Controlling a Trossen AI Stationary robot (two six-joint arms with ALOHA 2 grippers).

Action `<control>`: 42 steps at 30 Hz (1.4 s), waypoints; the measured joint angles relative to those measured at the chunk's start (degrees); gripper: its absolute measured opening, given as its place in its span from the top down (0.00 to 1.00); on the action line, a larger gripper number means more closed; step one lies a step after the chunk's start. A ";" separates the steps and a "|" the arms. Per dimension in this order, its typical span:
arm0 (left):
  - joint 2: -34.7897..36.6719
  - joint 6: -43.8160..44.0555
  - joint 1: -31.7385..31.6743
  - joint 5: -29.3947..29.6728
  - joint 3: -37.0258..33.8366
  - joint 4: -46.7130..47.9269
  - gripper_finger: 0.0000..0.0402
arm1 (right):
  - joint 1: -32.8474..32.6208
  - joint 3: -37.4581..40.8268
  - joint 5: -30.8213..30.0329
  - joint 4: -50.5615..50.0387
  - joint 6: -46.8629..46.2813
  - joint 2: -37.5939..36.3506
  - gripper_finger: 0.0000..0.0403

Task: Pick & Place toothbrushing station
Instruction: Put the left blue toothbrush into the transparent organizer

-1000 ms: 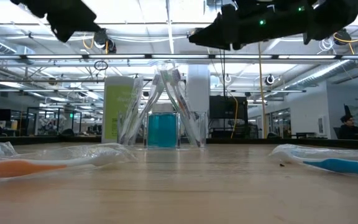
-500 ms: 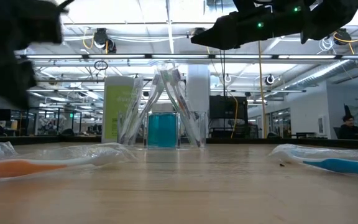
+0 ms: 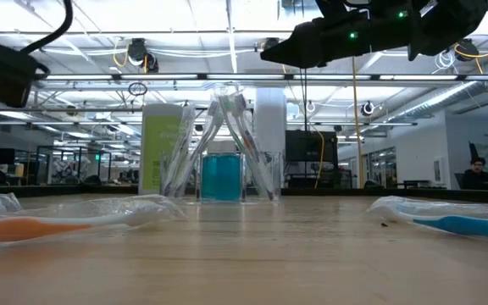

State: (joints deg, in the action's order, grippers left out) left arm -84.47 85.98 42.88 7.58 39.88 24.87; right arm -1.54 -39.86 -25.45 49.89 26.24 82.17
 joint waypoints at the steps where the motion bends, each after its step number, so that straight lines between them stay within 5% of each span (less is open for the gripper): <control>1: -0.64 0.08 0.16 0.02 0.00 -0.14 0.65 | 0.00 0.00 0.00 -0.01 0.00 0.00 0.48; 27: -3.98 -3.81 0.23 3.17 0.15 -1.69 0.66 | 0.00 0.00 0.02 0.00 -0.04 0.00 0.49; 38: -4.04 -6.61 0.18 4.83 0.02 -1.31 0.97 | -0.02 0.00 0.02 -0.01 -0.04 0.00 0.50; 42: -4.35 -8.06 0.08 10.87 -0.17 -1.50 0.96 | -0.04 0.00 0.02 -0.02 -0.05 0.00 0.50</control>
State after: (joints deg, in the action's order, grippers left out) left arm -88.82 77.92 42.97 18.45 39.70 23.38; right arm -1.58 -39.86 -25.43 49.87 26.19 82.17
